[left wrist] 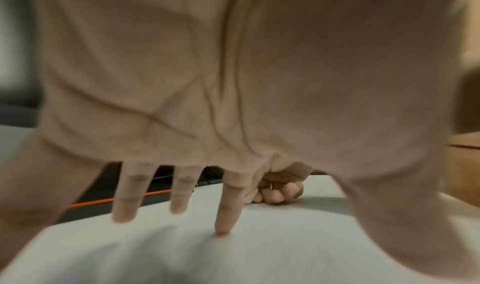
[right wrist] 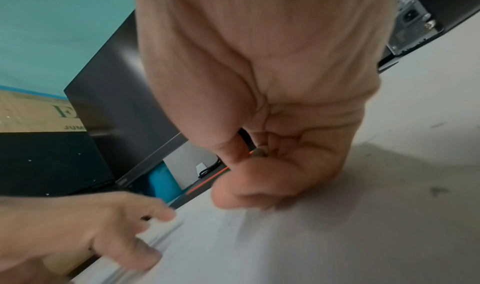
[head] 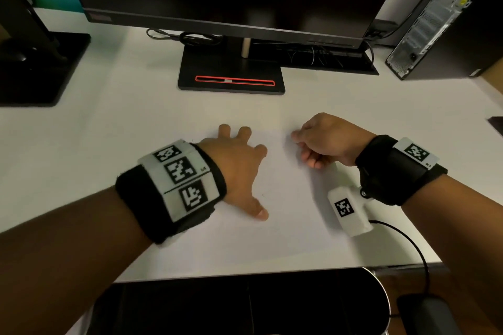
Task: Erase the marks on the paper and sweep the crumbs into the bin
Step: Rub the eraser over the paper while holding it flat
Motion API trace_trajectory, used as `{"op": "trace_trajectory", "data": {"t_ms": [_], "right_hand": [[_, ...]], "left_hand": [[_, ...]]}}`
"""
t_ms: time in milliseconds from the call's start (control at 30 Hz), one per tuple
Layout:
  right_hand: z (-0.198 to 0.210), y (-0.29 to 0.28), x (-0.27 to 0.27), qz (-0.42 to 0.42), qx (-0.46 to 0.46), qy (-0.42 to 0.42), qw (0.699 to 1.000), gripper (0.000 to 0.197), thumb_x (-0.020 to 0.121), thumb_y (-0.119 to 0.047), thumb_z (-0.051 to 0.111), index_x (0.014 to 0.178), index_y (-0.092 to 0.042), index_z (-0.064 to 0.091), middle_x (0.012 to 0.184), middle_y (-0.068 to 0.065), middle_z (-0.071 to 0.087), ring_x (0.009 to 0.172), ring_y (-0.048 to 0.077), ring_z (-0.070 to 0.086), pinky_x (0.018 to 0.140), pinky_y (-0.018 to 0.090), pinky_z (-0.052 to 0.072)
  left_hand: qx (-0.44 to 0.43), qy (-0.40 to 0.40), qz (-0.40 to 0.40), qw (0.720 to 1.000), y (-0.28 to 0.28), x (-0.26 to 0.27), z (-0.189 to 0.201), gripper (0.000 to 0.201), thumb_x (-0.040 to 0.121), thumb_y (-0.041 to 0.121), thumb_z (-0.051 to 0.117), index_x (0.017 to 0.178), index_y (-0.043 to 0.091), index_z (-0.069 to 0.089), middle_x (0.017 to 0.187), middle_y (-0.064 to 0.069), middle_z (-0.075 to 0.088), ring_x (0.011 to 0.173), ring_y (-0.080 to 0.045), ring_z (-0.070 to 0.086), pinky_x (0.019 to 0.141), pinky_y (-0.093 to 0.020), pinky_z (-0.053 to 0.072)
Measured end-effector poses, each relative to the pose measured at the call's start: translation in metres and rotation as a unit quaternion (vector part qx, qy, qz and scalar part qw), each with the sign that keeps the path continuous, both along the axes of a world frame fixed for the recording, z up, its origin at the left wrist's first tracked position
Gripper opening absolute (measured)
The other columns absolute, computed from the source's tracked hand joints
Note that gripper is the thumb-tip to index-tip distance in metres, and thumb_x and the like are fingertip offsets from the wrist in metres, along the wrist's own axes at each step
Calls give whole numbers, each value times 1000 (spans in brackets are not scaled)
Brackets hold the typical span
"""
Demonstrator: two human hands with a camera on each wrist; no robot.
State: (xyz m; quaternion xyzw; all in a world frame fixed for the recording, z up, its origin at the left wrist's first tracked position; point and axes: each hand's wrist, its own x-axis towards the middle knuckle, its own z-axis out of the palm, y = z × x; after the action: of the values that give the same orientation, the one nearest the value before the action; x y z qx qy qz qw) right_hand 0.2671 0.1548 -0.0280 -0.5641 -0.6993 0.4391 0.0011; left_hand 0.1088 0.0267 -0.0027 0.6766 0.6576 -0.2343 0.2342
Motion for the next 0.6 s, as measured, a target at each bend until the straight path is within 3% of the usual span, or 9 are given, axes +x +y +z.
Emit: {"op": "trace_trajectory", "data": {"t_ms": [67,133,200,267,333,500,600], "right_hand": [[1,-1,-1,-9,-1,-1,1000,29,102,-18,52,78,-5,56,60,12,63,38,19,55,40,25,47],[1,-1,-2,-12,0,-3,1000,29,103,-18,51,78,-4,56,61,14,63,38,20,56,40,25,47],[0,0,-2,-8,4,-8,1000,30,103,-18,51,78,-3,56,61,14,63,37,20,55,38,24,46],[-2,2,-3,3,14,-18,1000,31,103,-18,50,78,-1,59,62,17,64,39,21,54,39,23,47],[-2,4,-4,12,26,-29,999,32,101,-18,50,79,1,63,65,20,65,44,24,54,41,24,48],[-2,3,-4,34,61,-50,996,40,100,-22,49,76,5,67,72,26,72,52,26,57,43,23,47],[-2,-3,-7,79,55,-64,993,40,100,-25,50,74,-1,68,66,16,71,52,24,56,43,23,46]], "left_hand": [[35,-23,11,999,10,-1,-5,100,70,72,73,144,23,25,150,-5,26,136,-34,25,97,-51,47],[58,-31,16,998,16,-1,-11,109,67,67,79,146,21,19,143,-4,33,130,-33,30,92,-48,49],[57,-26,22,998,19,-1,-14,121,65,67,80,152,19,11,150,-5,27,135,-35,25,97,-49,48],[47,-10,25,999,21,-1,-15,120,65,70,79,153,16,18,154,-6,21,138,-36,22,99,-50,47],[38,8,19,999,24,0,-14,118,63,73,78,151,15,25,153,-6,19,138,-37,21,97,-49,48],[27,34,16,999,30,3,-12,127,61,74,79,156,18,15,152,-6,17,138,-38,20,94,-51,48],[25,40,15,999,32,4,-12,129,61,75,78,157,19,13,151,-6,17,137,-38,20,94,-51,48]]}}
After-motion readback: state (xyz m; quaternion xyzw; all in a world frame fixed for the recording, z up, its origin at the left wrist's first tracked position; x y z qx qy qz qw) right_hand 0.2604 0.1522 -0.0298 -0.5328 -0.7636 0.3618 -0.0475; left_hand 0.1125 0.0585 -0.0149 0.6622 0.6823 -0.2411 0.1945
